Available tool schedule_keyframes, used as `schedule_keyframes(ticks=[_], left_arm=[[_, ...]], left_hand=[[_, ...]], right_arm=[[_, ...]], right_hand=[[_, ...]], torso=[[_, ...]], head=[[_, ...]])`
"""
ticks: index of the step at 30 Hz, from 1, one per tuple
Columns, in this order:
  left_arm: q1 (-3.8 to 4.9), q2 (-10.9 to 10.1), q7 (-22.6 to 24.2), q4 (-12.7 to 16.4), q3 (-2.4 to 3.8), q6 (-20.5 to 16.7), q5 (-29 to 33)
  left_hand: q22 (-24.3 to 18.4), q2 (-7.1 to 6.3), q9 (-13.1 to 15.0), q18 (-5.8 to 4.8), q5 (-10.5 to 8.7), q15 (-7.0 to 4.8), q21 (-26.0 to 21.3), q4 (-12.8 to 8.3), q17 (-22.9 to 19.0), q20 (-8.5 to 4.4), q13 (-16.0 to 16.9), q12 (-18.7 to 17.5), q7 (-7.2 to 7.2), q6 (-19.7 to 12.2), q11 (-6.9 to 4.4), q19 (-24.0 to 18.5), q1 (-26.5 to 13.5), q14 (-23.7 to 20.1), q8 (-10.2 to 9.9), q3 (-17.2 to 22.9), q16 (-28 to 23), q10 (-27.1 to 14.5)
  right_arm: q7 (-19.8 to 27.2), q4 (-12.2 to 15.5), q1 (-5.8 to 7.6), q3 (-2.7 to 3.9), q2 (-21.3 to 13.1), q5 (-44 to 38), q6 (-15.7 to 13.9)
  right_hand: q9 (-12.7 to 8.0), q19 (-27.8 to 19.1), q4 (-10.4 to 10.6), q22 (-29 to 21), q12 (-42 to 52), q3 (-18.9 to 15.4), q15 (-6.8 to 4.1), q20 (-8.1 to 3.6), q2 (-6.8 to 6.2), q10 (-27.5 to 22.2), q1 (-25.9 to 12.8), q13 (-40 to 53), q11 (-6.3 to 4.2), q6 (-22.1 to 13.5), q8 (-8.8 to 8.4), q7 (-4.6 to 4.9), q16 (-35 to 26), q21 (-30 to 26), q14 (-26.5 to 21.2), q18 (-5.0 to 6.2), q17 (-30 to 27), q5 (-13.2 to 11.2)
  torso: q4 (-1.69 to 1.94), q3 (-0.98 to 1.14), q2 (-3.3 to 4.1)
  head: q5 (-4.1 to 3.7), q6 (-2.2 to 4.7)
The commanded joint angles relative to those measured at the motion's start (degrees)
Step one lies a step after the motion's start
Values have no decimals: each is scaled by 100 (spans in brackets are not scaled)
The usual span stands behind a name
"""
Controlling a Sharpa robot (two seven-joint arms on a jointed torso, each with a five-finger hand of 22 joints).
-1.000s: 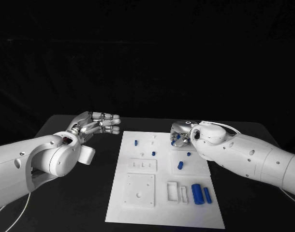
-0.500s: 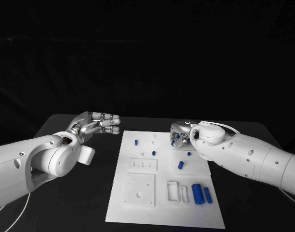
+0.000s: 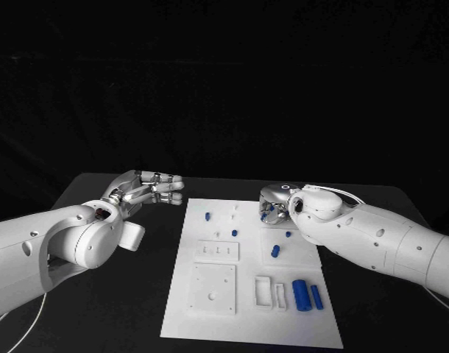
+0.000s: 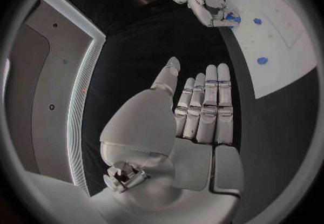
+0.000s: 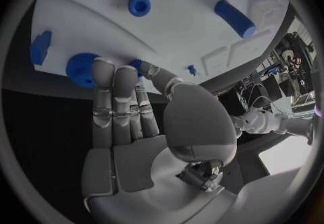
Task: Assemble the parts on the task board
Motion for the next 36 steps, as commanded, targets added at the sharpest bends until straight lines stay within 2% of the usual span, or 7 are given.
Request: schedule_keyframes(ticks=[1,9,15,27,29,33,36], left_arm=[[10,19,7,-2,6,99,-21],[9,23,2,-14,5,101,-22],[9,25,1,-16,5,93,-22],[9,48,-9,-10,5,77,-22],[9,59,-10,-9,5,77,-22],[10,78,-10,-2,6,82,-22],[12,79,-9,21,6,80,-24]], left_hand=[[-5,1,8,-95,-32,23,8,9,5,-7,5,18,-5,-45,3,-15,-42,-23,14,-17,-15,-25],[-18,8,8,-94,-32,24,9,15,5,-7,5,18,-5,-46,4,-13,-35,-25,14,-13,-15,-26],[-18,8,8,-94,-32,24,9,15,5,-7,5,18,-5,-46,4,-13,-35,-25,14,-13,-15,-26],[-33,12,8,-93,-25,22,18,12,6,-9,5,18,-4,-47,4,-10,-26,-21,13,-7,-14,-31],[-33,12,8,-93,-25,22,18,12,6,-9,5,18,-4,-47,4,-10,-26,-21,13,-7,-14,-31],[-41,21,8,-93,-22,22,23,9,5,-10,5,18,-5,-47,4,-12,-21,-23,15,1,-15,-31],[-43,24,8,-93,-23,23,25,1,4,-10,4,18,-4,-46,3,-14,-12,-29,15,6,-16,-29]], right_arm=[[-82,19,-28,-19,-8,-165,-79],[-301,317,-30,10,-110,-292,-452],[-433,393,-12,104,-65,-335,-921],[-631,81,17,128,367,-529,-1300],[-630,-23,17,114,472,-549,-1325],[-622,-130,15,100,599,-566,-1336],[-611,-185,14,94,676,-572,-1336]], right_hand=[[7,5,-46,128,29,11,-56,-35,54,86,51,11,-11,79,31,-11,-10,120,-6,-11,6,15],[15,8,-34,367,31,99,-106,-84,94,230,44,15,-61,214,31,-47,-2,216,-10,-12,24,-41],[16,31,47,445,31,63,-105,-80,120,224,86,15,-67,216,29,-49,11,210,-1,-13,35,-458],[15,67,154,592,30,123,-103,-83,49,212,135,14,-66,217,30,-50,16,107,-5,-37,36,-591],[14,68,150,592,30,127,-102,-82,48,205,139,13,-64,211,28,-49,15,96,-6,-35,36,-590],[11,72,154,614,30,144,-91,-71,41,170,122,13,-51,178,31,-40,15,65,-6,-29,34,-598],[11,75,162,619,30,130,-88,-67,31,159,107,13,-50,174,29,-40,13,51,-5,-27,32,-586]], torso=[[-5,-1,1],[-1,-7,-4],[-15,-16,2],[27,-38,3],[22,-30,10],[70,-45,20],[82,-51,28]], head=[[-4,-6],[15,17],[48,68],[50,80],[58,88],[21,77],[24,77]])
